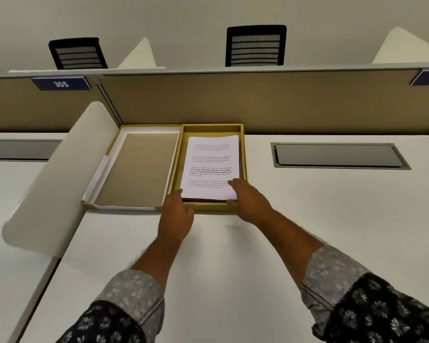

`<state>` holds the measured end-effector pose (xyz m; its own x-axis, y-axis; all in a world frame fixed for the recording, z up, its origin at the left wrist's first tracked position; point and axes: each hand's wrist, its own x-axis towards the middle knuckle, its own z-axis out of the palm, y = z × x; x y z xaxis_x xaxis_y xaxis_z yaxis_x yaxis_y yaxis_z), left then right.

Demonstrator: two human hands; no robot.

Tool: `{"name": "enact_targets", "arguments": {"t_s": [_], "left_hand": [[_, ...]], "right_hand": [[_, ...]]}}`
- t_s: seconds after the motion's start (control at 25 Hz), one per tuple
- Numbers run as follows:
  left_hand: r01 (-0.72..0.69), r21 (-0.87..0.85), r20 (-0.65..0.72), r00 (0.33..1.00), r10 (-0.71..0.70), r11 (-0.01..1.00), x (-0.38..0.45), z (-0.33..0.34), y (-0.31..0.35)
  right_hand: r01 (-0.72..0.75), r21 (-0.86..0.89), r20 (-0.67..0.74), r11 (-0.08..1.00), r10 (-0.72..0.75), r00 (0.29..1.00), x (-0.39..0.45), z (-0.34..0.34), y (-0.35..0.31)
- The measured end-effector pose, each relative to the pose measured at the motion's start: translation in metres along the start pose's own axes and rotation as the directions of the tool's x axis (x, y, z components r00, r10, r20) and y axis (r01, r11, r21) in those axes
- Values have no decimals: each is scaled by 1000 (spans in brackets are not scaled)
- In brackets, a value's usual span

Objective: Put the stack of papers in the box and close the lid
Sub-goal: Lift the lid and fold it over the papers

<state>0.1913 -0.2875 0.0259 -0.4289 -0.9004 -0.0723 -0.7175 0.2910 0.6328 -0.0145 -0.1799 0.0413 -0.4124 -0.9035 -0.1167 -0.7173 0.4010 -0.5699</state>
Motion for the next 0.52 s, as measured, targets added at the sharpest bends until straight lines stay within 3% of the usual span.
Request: {"name": "enact_targets", "arguments": {"t_s": [0.12, 0.28, 0.52], "left_hand": [[145, -178, -68, 985, -159, 973, -18, -11, -6], [241, -207, -133, 953, -271, 948, -34, -29, -34], [451, -391, -152, 828, -540, 802, -4, -84, -109]], "right_hand": [[38, 51, 7, 998, -39, 999, -13, 7, -9], [83, 37, 42, 996, -85, 996, -27, 30, -41], [136, -21, 50, 990, -135, 990, -16, 68, -96]]}}
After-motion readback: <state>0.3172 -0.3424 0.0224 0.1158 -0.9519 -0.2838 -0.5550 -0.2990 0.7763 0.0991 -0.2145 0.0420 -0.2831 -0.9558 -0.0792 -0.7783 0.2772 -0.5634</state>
